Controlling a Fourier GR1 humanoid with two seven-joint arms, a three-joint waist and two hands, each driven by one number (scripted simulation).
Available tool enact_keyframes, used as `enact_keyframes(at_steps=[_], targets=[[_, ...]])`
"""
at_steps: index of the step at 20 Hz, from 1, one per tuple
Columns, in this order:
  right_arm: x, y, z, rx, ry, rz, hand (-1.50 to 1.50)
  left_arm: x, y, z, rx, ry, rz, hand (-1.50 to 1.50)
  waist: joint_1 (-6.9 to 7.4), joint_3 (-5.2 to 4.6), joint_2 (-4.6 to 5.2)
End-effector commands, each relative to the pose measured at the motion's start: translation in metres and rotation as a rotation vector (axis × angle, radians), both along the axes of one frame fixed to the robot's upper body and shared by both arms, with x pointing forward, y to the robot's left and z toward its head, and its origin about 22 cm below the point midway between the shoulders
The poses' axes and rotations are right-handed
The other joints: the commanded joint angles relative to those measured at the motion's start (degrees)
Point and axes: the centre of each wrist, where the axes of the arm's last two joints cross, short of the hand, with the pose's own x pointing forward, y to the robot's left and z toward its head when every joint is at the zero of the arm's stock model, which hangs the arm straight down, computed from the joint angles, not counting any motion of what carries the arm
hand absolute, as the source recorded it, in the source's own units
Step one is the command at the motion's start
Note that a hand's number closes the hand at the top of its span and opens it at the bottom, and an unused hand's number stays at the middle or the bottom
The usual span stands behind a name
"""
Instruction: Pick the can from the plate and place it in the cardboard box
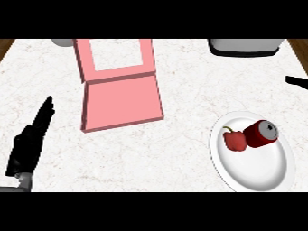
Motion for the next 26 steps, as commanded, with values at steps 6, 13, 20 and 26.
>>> enact_keyframes(at_steps=[6,13,20,26], targets=[[-0.025,0.033,-0.012,-0.109,0.050,-0.050,-1.50,0.001,0.003,-0.014,-0.005,0.000,0.012,0.00,-0.56,0.05,0.02],[-0.011,0.026,-0.043,-0.166,0.093,-0.090,-1.50,0.010,-0.011,0.004,-0.001,0.004,0.006,0.00,-0.18,0.08,0.11],[-0.011,0.035,-0.045,-0.167,0.094,-0.101,-1.50,-0.026,0.001,0.005,0.015,0.000,-0.001,0.00,0.15,0.08,0.05],[0.000,0.045,-0.052,-0.156,0.092,-0.098,-1.50,0.001,-0.001,0.002,-0.007,0.001,0.004,0.00,-0.04,0.07,0.12]])
